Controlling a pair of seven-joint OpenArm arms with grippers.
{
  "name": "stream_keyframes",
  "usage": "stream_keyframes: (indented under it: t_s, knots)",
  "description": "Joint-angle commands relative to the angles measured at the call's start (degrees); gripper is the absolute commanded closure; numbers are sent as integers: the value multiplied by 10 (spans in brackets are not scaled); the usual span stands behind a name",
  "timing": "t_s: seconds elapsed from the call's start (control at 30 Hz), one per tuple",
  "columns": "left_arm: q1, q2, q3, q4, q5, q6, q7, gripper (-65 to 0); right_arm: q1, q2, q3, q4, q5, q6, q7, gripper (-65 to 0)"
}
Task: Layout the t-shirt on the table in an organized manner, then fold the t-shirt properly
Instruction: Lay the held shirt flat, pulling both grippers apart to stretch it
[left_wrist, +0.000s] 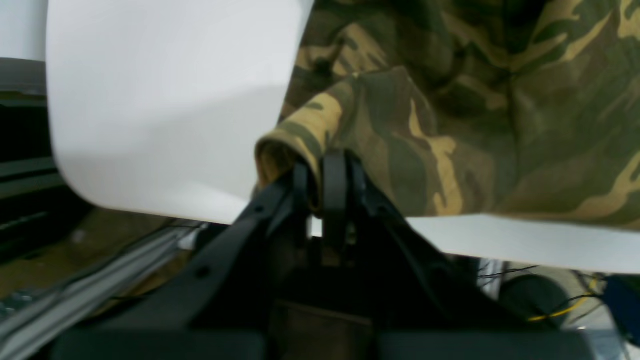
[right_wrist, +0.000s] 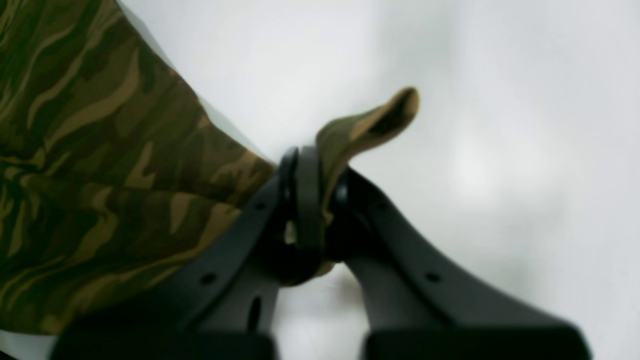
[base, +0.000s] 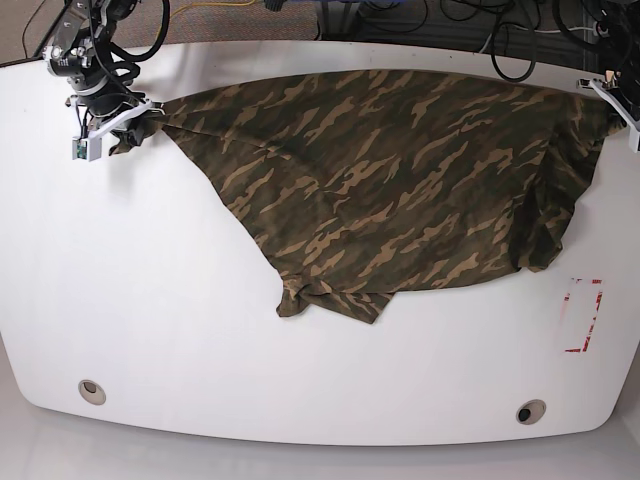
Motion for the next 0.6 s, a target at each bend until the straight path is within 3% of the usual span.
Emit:
stream_keyframes:
  t_s: [0.0,0.17,0.23,0.33,0.43,0.57]
  knots:
    - [-2,-12,-4,7,-4,1,-10,0,-2,-3,4,10,7,0,12,0]
    - [-10,-13,-5,7,-3,1,-10,0,-12,-20,5,16,-8,0,12,-6]
    - [-11,-13,-5,7,-3,1,-10,0,-12,-25,5,18,-25,0,12,-36]
    - [-11,-14,-5,7,-3,1,-10,-7,-12,-45,6,20,-53,0,12,-140]
    - [-11,-14,-5,7,-3,1,-10,-79,-13,-64,7,30,-81,1,12,-241]
    - [-11,-14,-5,9,-2,1,-10,-217,-13,-88,7,51,-112,4,12,-292]
